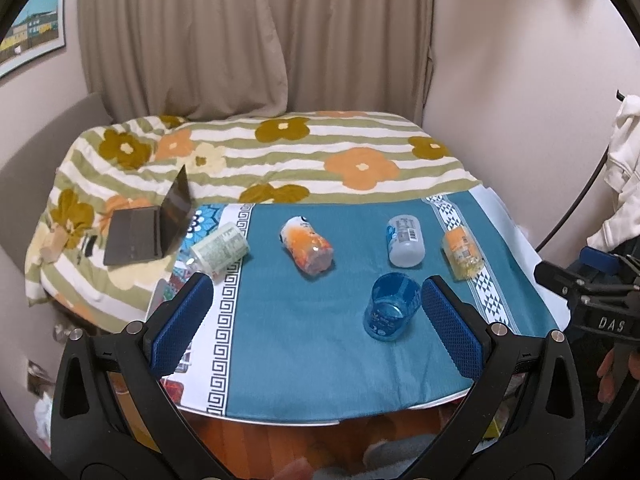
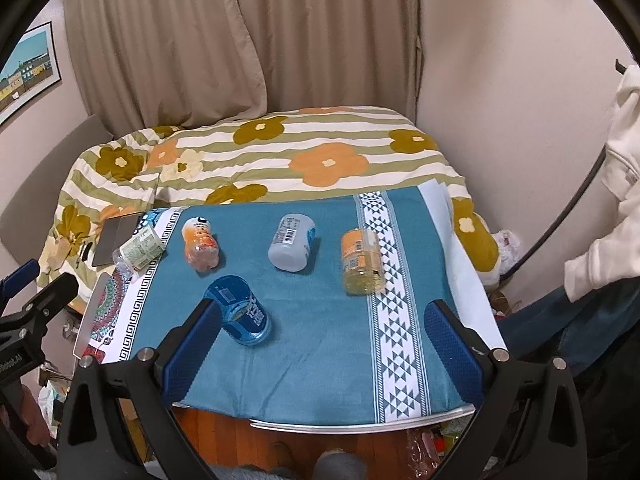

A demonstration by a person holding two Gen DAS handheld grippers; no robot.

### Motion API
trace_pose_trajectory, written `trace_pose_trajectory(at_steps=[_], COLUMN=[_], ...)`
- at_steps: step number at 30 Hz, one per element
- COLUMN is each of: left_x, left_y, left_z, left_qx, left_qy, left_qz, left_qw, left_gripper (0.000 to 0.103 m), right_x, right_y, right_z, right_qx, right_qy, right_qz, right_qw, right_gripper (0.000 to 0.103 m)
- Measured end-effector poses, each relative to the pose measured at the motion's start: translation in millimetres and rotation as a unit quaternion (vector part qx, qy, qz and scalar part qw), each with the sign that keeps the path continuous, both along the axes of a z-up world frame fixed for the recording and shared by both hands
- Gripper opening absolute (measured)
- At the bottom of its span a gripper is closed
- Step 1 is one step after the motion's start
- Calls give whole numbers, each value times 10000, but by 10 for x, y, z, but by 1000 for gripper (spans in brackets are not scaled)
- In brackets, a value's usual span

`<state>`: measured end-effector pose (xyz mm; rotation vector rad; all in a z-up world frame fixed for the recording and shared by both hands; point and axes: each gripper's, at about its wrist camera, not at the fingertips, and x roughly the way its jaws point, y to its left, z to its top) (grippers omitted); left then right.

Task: Flip cup upright

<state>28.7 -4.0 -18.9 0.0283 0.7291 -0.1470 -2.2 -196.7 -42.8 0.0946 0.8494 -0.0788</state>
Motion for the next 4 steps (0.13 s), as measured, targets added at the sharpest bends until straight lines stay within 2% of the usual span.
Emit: trace_pose_trajectory(at_steps=[4], left_x=[115], left_y=[-7], left_z=[-104], left_qx=[31], left_qy=[171], left_qz=[216], left_qw=[9996], left_gripper=[103], right_x=[83], right_y=[24], right_z=[-127], right_qx=[-69], right_qy=[66], right_qz=[322], right_qw=[9994], right_gripper=[101])
